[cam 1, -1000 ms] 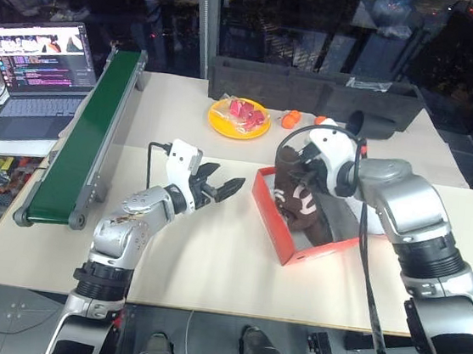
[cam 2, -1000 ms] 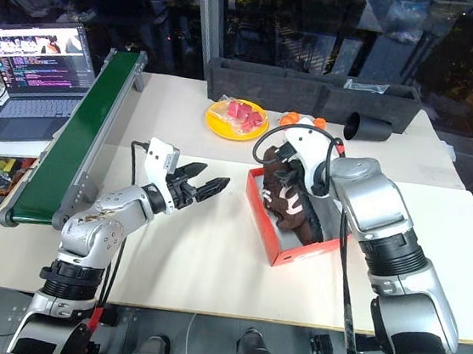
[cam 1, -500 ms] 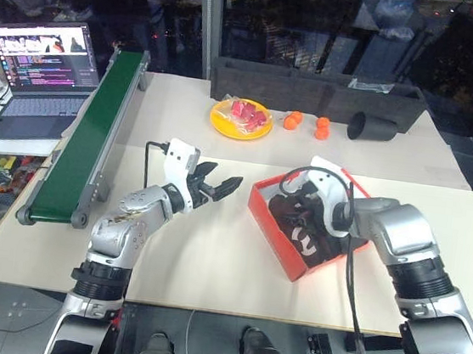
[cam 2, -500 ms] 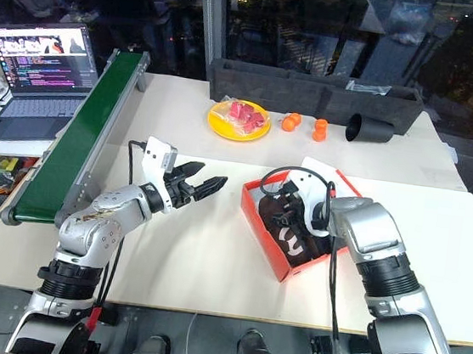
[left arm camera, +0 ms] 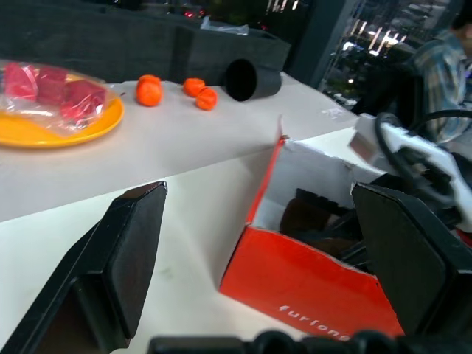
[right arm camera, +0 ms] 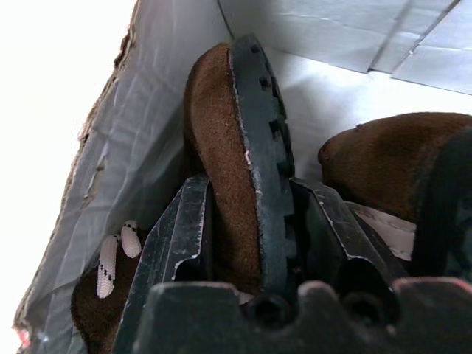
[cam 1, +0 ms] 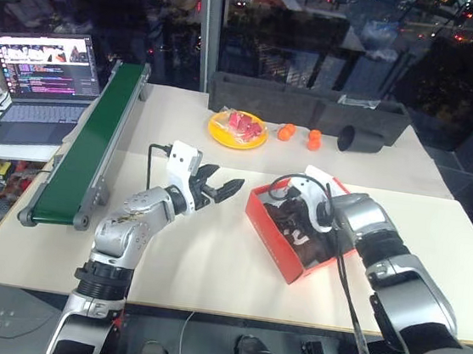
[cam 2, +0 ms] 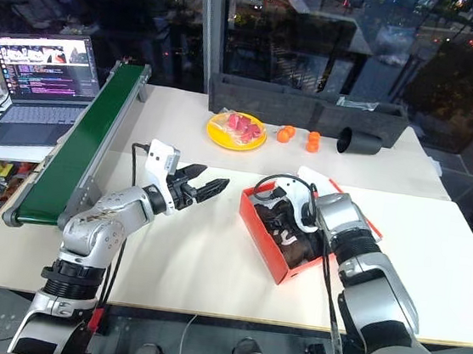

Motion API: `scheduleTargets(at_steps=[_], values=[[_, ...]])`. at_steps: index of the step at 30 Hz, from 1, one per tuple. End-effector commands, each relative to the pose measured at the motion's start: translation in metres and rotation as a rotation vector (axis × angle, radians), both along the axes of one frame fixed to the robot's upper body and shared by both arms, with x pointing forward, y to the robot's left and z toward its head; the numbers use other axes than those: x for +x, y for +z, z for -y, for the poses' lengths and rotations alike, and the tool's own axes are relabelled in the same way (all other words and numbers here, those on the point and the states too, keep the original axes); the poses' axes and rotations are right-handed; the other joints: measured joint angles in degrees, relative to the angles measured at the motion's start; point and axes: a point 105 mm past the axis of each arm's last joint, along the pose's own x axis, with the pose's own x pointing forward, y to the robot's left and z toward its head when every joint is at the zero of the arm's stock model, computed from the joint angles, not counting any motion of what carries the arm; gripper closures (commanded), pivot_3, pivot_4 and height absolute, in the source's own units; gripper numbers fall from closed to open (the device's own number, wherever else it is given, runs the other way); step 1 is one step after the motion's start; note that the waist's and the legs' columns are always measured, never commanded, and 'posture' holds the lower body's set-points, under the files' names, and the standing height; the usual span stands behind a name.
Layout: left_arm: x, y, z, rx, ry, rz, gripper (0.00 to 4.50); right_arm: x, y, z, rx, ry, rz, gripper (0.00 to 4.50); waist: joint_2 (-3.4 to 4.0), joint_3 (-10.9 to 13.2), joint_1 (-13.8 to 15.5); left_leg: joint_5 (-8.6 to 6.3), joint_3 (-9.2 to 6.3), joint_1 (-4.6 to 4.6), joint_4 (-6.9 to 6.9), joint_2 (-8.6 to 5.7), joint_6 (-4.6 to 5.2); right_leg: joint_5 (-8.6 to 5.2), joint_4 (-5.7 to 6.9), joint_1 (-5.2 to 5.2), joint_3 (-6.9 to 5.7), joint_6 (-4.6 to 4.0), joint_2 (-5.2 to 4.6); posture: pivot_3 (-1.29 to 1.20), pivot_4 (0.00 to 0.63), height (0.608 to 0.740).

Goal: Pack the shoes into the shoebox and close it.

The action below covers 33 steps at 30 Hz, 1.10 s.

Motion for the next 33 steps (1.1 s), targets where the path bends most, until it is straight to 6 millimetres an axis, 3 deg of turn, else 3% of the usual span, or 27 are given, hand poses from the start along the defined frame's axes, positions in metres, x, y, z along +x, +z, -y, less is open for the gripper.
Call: scheduleTargets(at_steps=[1,2,6,9,15,17,21,27,30,33], values=[[-0.002,0.014,0.002,0.002,-0.013,0.052,0.23,-0.004,-0.035,0.036,-0.118,-0.162,-0.048,2.75,0.02,-0.02,-0.39,0.00,0.00,0.03,0.07,0.00,-0.01,0.00,-0.03,0.14,0.00,0.00,0.00,0.00,0.150,0.707],[-0.002,0.014,0.001,0.003,-0.012,0.052,0.19,-0.002,-0.033,0.036,-0.102,-0.178,-0.036,2.21,0.04,-0.01,-0.45,-0.01,0.00,0.04,0.16,-0.01,-0.02,-0.01,-0.05,0.23,0.02,-0.01,0.00,0.00,0.150,0.707],[-0.001,0.013,0.002,0.006,-0.016,0.049,0.19,0.007,-0.015,0.042,-0.044,-0.265,0.034,1.08,0.17,0.07,-0.35,-0.23,0.00,-0.12,0.21,-0.02,-0.38,-0.04,-0.08,0.26,0.04,-0.05,-0.01,0.00,0.150,0.707],[-0.001,0.013,0.004,0.006,-0.024,0.048,0.19,0.013,0.013,0.047,0.002,-0.325,0.098,0.09,0.38,0.13,-0.22,-0.14,-0.01,-0.30,0.21,-0.04,-0.25,-0.05,-0.05,0.16,0.05,-0.04,-0.01,0.00,0.150,0.707],[-0.003,0.013,0.007,0.014,-0.051,0.049,0.19,0.001,0.094,0.055,0.126,-0.390,0.263,0.09,1.69,0.83,1.13,0.04,-0.02,-1.59,0.03,-0.08,-0.01,-0.36,0.17,-0.91,0.08,0.59,-0.02,0.00,0.150,0.707],[-0.005,0.013,0.010,0.020,-0.080,0.050,0.19,-0.011,0.115,0.053,0.169,-0.386,0.293,0.09,1.78,0.89,1.16,0.03,-0.02,-1.89,-0.32,-0.11,0.01,-0.55,0.45,-1.48,0.08,0.45,-0.06,0.00,0.150,0.707],[-0.014,0.013,0.017,0.033,-0.182,0.059,0.19,-0.039,0.154,0.050,0.273,-0.395,0.337,0.09,1.92,0.98,1.34,-0.08,-0.03,-1.89,-0.38,-0.10,0.22,-0.84,1.07,-1.65,-0.11,-0.12,-0.06,0.00,0.150,0.707],[-0.026,0.012,0.021,0.114,-0.322,0.101,0.19,-0.059,0.165,0.067,0.328,-0.498,0.361,0.09,1.92,0.99,1.73,-0.07,-0.04,-1.94,-0.15,-0.14,0.20,-1.07,0.98,-1.53,-0.16,0.36,-0.16,0.00,0.150,0.707],[-0.039,0.011,0.027,0.184,-0.428,0.157,0.19,-0.069,0.152,0.098,0.318,-0.635,0.364,0.81,1.92,1.00,2.30,0.03,-0.04,-1.93,-0.10,-0.14,0.06,-1.16,1.00,-1.53,-0.15,0.10,-0.16,0.00,0.150,0.707],[-0.045,0.007,0.031,0.237,-0.494,0.188,0.19,-0.078,0.136,0.119,0.247,-0.714,0.351,1.82,1.92,1.00,2.68,0.11,-0.04,-1.94,-0.04,-0.17,-0.05,-1.19,0.98,-1.47,-0.12,0.04,-0.17,0.00,0.150,0.707]])
